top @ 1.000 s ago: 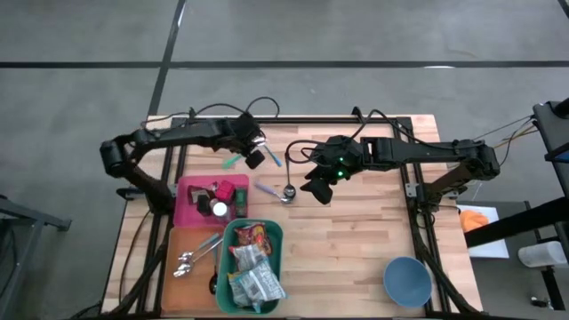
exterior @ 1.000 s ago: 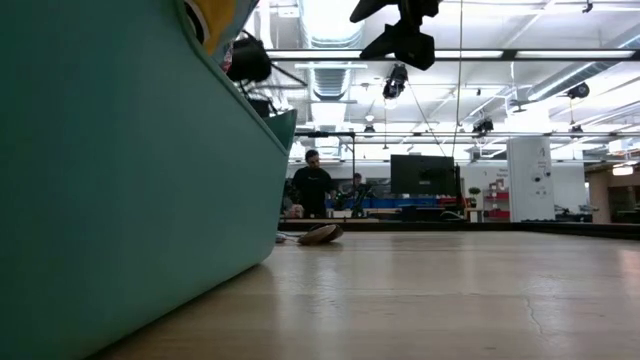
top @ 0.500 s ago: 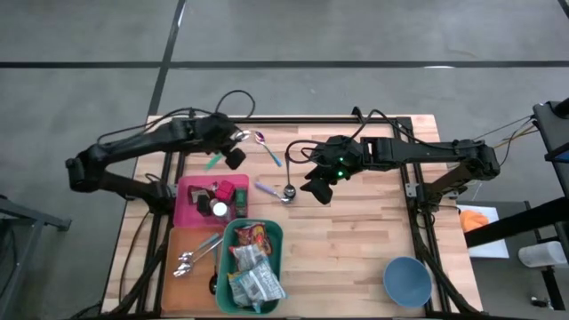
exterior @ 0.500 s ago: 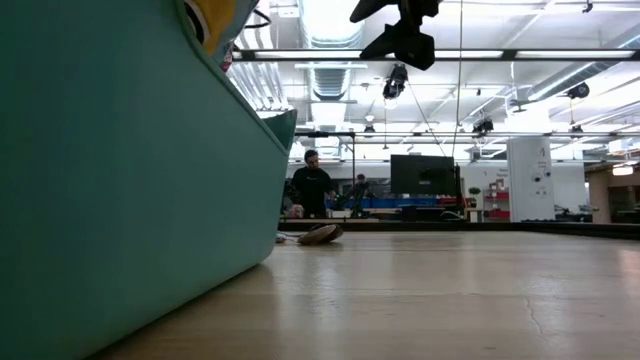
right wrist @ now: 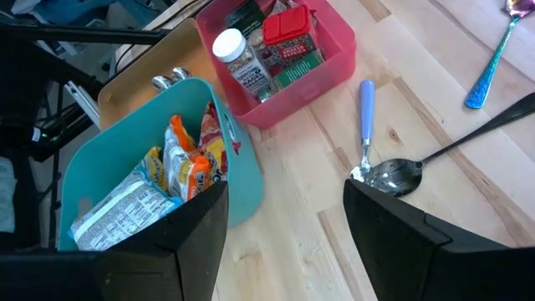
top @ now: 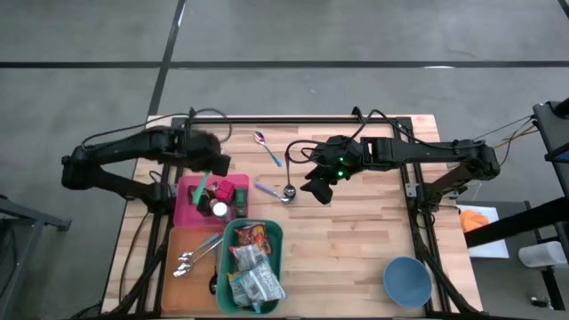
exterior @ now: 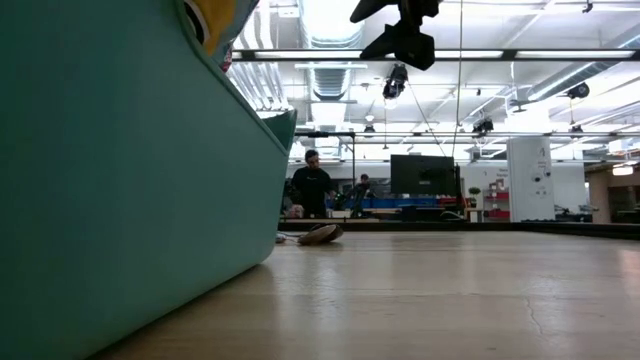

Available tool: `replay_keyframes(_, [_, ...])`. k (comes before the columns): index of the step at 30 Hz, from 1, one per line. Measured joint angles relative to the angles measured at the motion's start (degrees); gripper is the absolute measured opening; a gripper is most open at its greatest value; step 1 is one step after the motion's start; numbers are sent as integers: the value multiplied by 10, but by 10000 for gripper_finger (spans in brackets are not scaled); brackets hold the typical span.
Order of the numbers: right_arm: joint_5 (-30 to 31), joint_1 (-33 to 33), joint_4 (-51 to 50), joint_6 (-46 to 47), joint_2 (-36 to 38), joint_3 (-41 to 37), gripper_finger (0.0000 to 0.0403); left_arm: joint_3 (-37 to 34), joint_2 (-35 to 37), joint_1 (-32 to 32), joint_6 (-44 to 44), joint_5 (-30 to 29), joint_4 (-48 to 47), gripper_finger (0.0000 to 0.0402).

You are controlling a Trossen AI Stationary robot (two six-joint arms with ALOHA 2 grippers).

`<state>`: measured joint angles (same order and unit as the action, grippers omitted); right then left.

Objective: Pick & Place Food Item
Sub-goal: Put the light blue spoon into the orange bin

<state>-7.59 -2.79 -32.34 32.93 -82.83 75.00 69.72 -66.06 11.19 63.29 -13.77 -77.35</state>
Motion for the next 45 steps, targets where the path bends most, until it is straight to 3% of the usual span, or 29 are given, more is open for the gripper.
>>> replay_keyframes(8, [0, 0, 0, -1, 0, 0, 233, 1, 0, -159, 272, -4, -71, 8])
replay_keyframes(19, [0, 0, 0, 1, 0, 0, 233, -11, -14, -416, 520, 11, -105, 8])
replay_keyframes(28, [0, 0, 0, 1, 0, 0, 233, -102, -18, -617, 764, 18, 27, 8])
replay_keyframes(34, [0, 0, 0, 1, 0, 0, 233, -170, -50, -658, 831, 24, 127, 8])
replay_keyframes(45, [1, 0, 0, 0, 0, 0, 233, -202, -151, -658, 827, 26, 206, 8])
